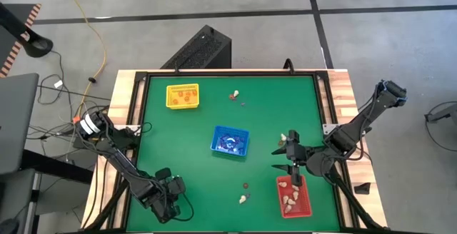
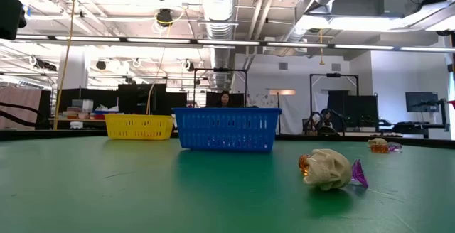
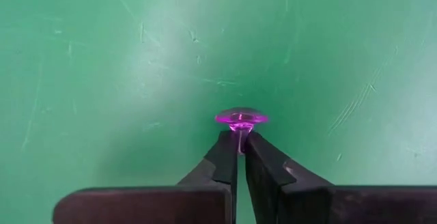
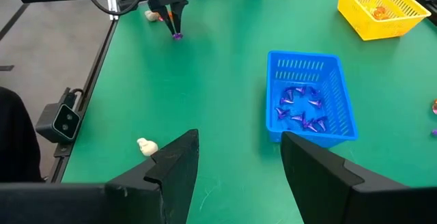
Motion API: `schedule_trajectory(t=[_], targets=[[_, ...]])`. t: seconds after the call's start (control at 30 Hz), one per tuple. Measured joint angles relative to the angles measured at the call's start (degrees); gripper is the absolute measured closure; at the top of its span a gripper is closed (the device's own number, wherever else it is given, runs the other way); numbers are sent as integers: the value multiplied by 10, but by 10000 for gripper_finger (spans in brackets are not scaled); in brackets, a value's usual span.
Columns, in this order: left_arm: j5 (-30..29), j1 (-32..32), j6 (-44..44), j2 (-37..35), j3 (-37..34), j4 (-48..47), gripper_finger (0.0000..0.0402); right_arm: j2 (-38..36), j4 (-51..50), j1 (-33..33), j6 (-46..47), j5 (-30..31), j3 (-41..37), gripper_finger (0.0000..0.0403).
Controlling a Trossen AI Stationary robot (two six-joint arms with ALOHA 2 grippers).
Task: Sort Halloween decoration
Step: Put the witch hat toy into the blue bin
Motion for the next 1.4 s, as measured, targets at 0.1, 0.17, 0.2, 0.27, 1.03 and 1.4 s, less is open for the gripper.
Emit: schedule_trajectory(t=[0.1, 0.17, 0.2, 0.27, 1.03, 1.4], targets=[[-14, 0, 2, -7, -1, 1, 397, 0, 0, 0, 0, 0, 0, 164], [-47, 1, 11, -15, -3, 0, 398, 0, 0, 0, -1, 0, 0, 164], [-69, 4, 14, -22, -3, -2, 400, 0, 0, 0, -2, 0, 0, 164], [-111, 9, 19, -37, -3, 1, 401, 0, 0, 0, -1, 0, 0, 164], [-25, 379, 409, -43, -1, 350, 394, 0, -3, -52, -17, 0, 0, 164], [0, 408, 444, -54, -1, 346, 289, 0, -3, -52, -23, 2, -2, 164]])
